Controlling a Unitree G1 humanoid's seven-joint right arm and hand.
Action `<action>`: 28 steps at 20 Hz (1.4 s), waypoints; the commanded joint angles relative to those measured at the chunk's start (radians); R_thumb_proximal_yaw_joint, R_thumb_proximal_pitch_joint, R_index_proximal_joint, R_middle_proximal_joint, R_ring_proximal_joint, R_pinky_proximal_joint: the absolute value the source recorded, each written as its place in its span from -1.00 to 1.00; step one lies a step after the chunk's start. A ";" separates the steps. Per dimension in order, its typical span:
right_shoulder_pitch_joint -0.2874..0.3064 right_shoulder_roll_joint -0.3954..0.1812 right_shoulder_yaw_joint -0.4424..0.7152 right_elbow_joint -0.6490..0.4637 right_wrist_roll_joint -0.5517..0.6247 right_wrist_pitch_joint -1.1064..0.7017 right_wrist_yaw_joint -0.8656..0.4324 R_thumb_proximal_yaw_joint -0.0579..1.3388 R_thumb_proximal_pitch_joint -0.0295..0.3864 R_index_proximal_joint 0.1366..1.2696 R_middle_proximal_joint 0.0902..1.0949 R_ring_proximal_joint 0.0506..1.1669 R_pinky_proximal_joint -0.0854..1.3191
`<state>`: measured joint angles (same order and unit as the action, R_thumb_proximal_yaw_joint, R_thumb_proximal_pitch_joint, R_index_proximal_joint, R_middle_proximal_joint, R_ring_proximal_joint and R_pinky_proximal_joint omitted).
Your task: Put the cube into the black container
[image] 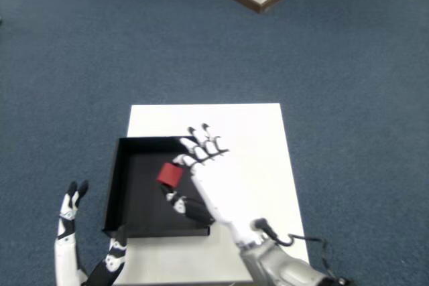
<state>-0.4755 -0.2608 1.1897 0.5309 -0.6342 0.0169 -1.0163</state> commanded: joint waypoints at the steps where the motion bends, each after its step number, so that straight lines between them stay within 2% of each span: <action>1: -0.072 0.043 -0.019 0.013 0.000 0.009 0.000 0.84 0.03 0.62 -0.55 -0.71 -0.80; 5: -0.105 0.081 -0.015 0.059 0.001 -0.009 -0.001 0.85 0.04 0.61 -0.53 -0.68 -0.78; 14: -0.170 0.088 0.059 0.074 0.018 -0.016 0.014 0.87 0.03 0.62 -0.47 -0.62 -0.71; 21: -0.197 0.090 0.114 0.101 0.064 0.005 0.006 0.85 0.00 0.61 -0.44 -0.59 -0.68; 22: -0.199 0.091 0.123 0.107 0.071 0.006 0.005 0.69 -0.05 0.31 -0.46 -0.58 -0.67; 24: -0.205 0.092 0.139 0.118 0.084 0.012 0.015 0.23 -0.28 -0.24 -0.57 -0.62 -0.69; 25: -0.210 0.092 0.148 0.124 0.093 0.019 0.025 0.15 -0.33 -0.32 -0.59 -0.66 -0.74; 28: -0.222 0.093 0.162 0.125 0.117 0.040 0.042 0.11 -0.32 -0.34 -0.63 -0.70 -0.80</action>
<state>-0.6339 -0.1738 1.3731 0.6881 -0.5306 0.0395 -0.9553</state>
